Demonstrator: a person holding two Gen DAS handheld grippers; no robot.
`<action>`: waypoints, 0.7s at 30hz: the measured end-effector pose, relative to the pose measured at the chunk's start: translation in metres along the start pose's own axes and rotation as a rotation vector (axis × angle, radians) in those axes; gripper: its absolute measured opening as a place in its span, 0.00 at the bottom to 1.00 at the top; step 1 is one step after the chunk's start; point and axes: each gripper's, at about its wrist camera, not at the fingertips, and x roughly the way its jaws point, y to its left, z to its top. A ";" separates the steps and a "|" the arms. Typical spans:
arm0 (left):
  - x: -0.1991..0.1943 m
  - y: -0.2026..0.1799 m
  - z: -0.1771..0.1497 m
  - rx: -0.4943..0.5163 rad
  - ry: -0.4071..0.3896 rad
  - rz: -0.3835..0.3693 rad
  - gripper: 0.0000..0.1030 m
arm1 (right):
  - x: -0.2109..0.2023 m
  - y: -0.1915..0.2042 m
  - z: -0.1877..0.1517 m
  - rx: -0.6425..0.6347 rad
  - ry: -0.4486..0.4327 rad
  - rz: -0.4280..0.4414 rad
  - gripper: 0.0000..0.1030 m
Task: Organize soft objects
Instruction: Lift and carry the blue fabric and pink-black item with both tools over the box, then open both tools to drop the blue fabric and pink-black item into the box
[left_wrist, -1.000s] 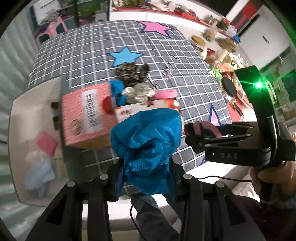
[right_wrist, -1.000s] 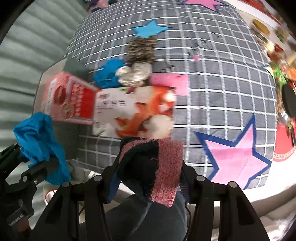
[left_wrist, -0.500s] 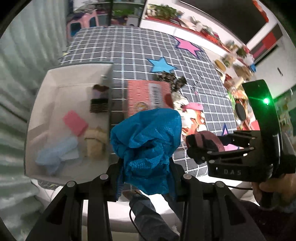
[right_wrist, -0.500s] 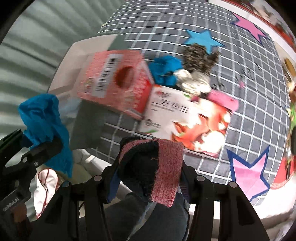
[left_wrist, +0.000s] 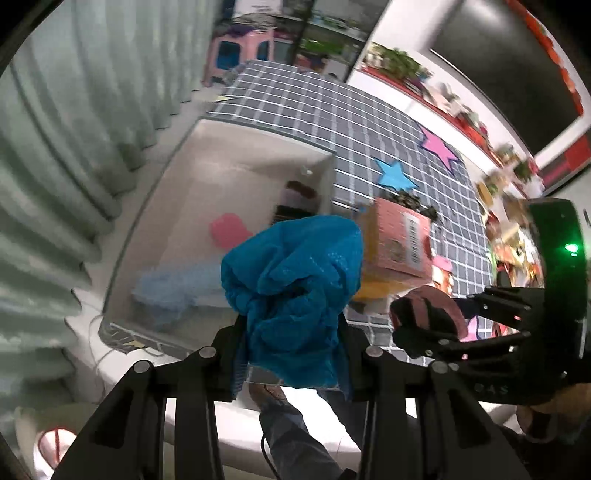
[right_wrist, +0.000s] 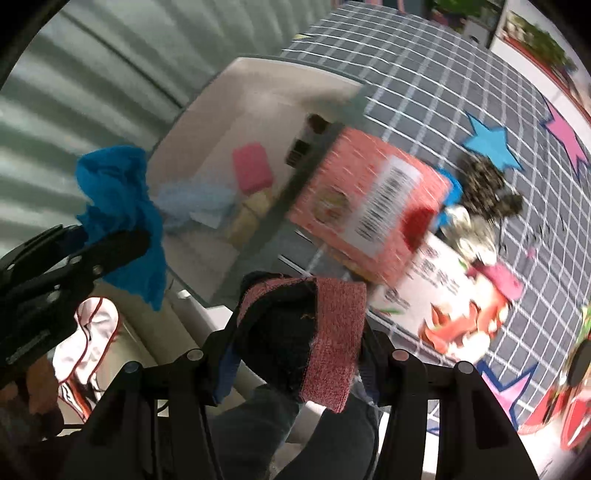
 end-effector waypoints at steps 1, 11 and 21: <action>0.000 0.004 0.001 -0.010 -0.002 0.004 0.41 | -0.001 0.004 0.004 -0.010 -0.001 0.003 0.54; 0.007 0.038 0.020 -0.109 -0.006 0.104 0.41 | -0.008 0.044 0.053 -0.102 -0.033 0.026 0.54; 0.026 0.056 0.039 -0.205 0.026 0.162 0.41 | -0.005 0.060 0.100 -0.114 -0.051 0.036 0.54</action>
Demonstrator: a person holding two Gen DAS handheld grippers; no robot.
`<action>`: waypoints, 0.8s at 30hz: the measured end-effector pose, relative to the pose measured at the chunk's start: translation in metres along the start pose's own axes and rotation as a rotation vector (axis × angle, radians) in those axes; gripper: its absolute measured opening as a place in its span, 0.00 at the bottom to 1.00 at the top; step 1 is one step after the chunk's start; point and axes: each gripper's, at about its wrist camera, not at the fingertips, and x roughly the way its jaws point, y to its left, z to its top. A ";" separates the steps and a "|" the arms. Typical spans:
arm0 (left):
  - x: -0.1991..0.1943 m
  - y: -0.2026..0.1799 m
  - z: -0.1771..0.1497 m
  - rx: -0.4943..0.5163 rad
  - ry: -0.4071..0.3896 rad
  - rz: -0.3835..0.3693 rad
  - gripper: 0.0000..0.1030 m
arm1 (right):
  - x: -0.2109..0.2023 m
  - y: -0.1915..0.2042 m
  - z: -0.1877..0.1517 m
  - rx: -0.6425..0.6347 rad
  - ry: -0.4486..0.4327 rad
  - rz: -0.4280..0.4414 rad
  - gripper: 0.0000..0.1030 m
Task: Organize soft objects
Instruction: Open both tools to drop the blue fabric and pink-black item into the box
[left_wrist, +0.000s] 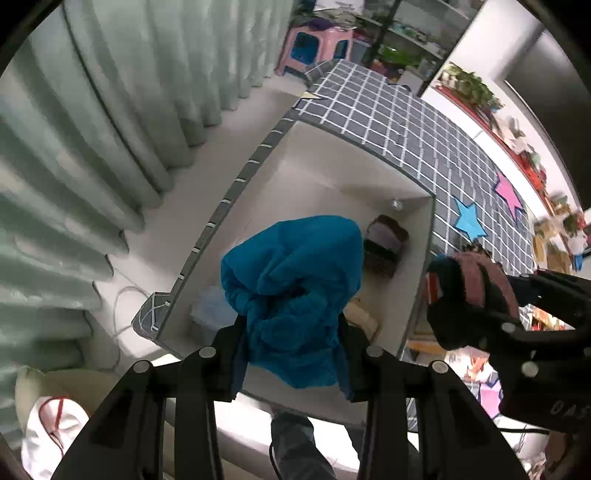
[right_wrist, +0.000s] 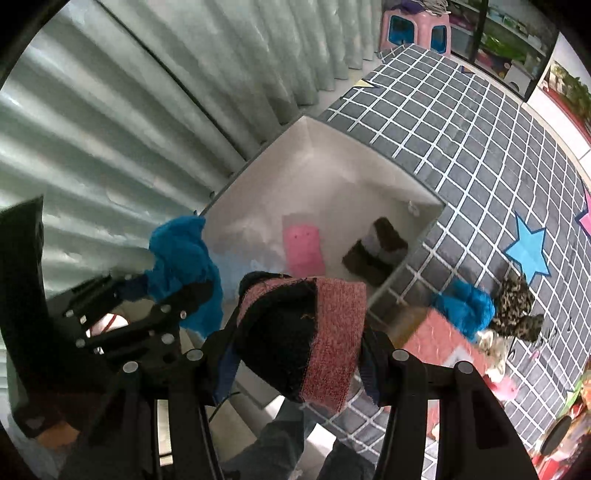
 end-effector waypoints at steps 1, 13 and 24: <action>0.004 0.001 0.002 -0.015 0.010 -0.002 0.41 | 0.001 -0.002 0.002 0.006 0.002 0.004 0.54; 0.026 -0.005 0.025 -0.077 0.042 0.013 0.41 | 0.010 -0.015 0.043 0.029 0.018 0.005 0.54; 0.051 -0.004 0.043 -0.121 0.083 0.044 0.41 | 0.026 -0.034 0.070 0.092 0.024 0.019 0.54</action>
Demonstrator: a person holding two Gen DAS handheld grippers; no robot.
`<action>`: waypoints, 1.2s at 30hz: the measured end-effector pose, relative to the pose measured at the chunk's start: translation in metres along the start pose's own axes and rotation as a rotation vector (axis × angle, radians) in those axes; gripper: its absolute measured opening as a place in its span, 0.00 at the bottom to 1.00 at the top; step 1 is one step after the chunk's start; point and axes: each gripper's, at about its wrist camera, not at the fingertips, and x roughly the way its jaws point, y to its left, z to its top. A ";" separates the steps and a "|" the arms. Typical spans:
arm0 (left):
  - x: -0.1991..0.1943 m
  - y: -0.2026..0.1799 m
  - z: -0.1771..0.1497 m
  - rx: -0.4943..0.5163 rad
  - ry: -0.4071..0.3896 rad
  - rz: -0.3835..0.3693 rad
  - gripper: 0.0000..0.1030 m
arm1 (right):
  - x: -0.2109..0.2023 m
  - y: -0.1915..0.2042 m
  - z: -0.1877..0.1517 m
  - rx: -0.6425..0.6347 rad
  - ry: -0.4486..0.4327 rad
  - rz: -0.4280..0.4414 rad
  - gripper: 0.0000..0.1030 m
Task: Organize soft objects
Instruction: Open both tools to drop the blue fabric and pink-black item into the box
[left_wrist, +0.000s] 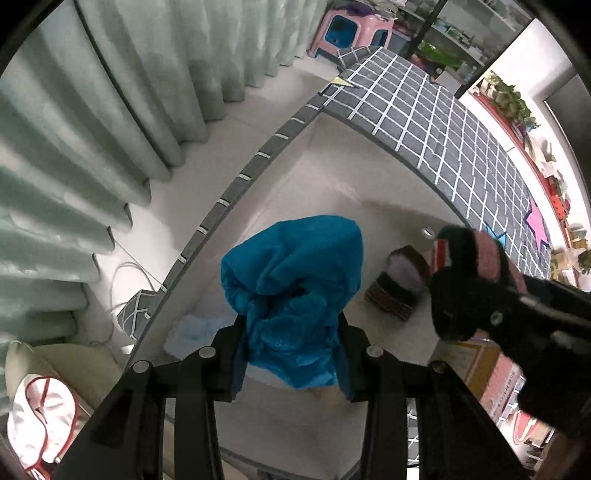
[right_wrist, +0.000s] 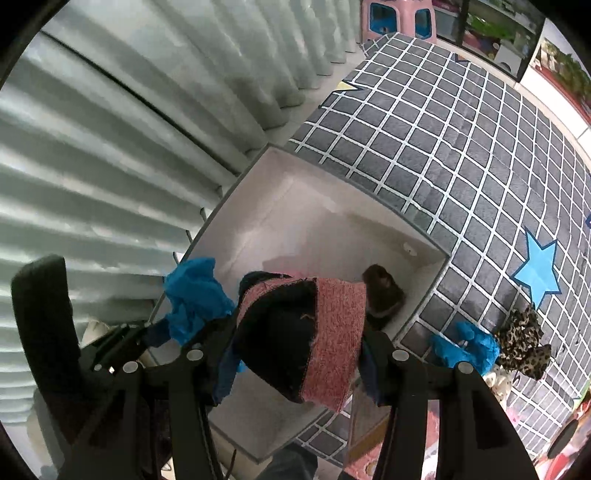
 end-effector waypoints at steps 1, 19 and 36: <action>0.003 0.001 0.001 -0.006 0.009 -0.003 0.41 | 0.001 -0.001 0.002 0.005 -0.001 0.003 0.54; 0.013 0.000 0.006 -0.028 0.004 -0.029 0.76 | 0.020 -0.013 0.015 0.035 0.026 0.039 0.57; 0.002 0.021 -0.006 -0.145 -0.025 -0.121 1.00 | -0.007 -0.011 0.004 0.052 -0.061 0.064 1.00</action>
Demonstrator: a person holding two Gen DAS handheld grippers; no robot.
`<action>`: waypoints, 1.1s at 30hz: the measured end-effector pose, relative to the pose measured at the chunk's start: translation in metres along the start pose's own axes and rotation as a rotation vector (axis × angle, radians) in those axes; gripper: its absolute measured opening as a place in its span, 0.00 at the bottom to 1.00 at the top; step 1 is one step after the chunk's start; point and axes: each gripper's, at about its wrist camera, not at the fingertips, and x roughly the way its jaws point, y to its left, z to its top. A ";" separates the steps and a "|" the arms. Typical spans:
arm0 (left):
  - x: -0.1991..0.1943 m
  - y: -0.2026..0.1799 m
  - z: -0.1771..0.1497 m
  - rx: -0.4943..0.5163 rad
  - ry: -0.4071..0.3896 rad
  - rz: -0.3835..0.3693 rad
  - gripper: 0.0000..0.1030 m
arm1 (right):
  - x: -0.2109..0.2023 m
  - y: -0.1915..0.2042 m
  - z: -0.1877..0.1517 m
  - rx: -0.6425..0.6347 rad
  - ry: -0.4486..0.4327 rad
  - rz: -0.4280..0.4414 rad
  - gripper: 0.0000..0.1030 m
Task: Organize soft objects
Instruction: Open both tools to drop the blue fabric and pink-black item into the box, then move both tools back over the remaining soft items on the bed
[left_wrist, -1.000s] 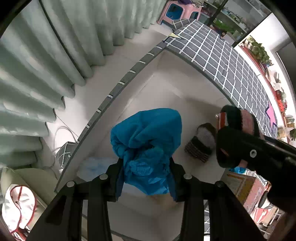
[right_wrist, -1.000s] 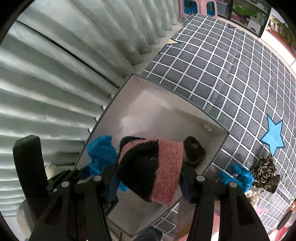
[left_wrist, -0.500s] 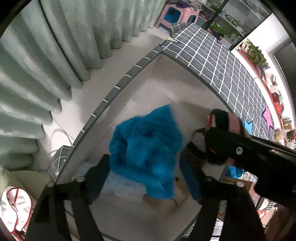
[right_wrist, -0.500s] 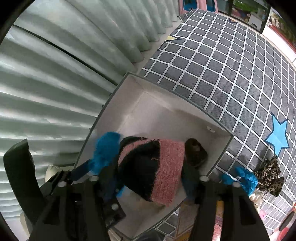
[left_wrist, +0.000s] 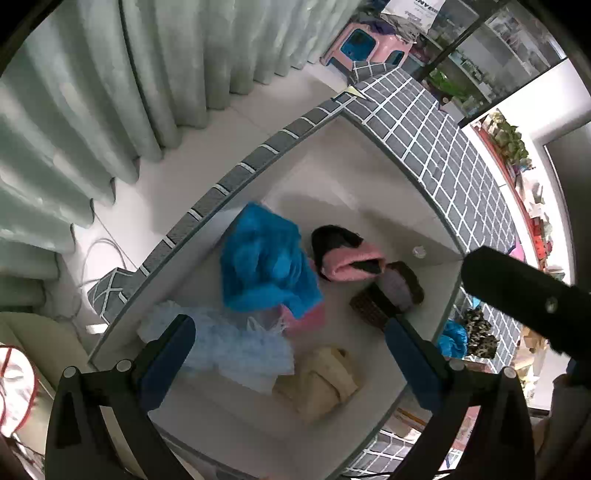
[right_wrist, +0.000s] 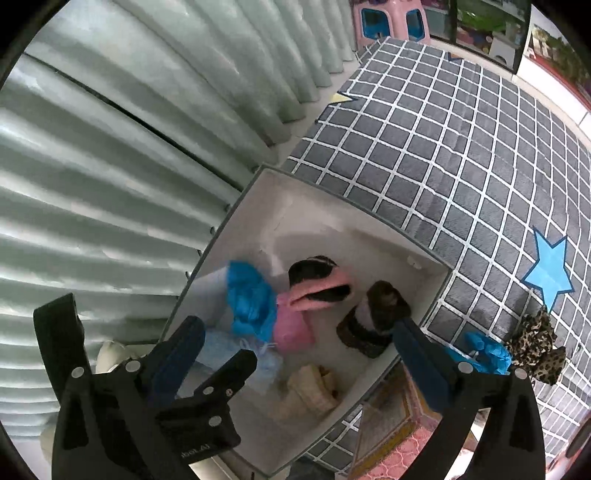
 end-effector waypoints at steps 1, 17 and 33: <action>-0.001 0.000 -0.001 -0.001 0.001 -0.004 1.00 | -0.001 0.000 -0.001 0.000 0.001 0.005 1.00; -0.024 -0.063 -0.011 0.165 0.028 -0.026 1.00 | -0.074 -0.094 -0.051 0.195 -0.063 -0.001 1.00; 0.002 -0.214 -0.030 0.534 0.159 0.013 1.00 | -0.061 -0.252 -0.143 0.556 0.017 -0.084 1.00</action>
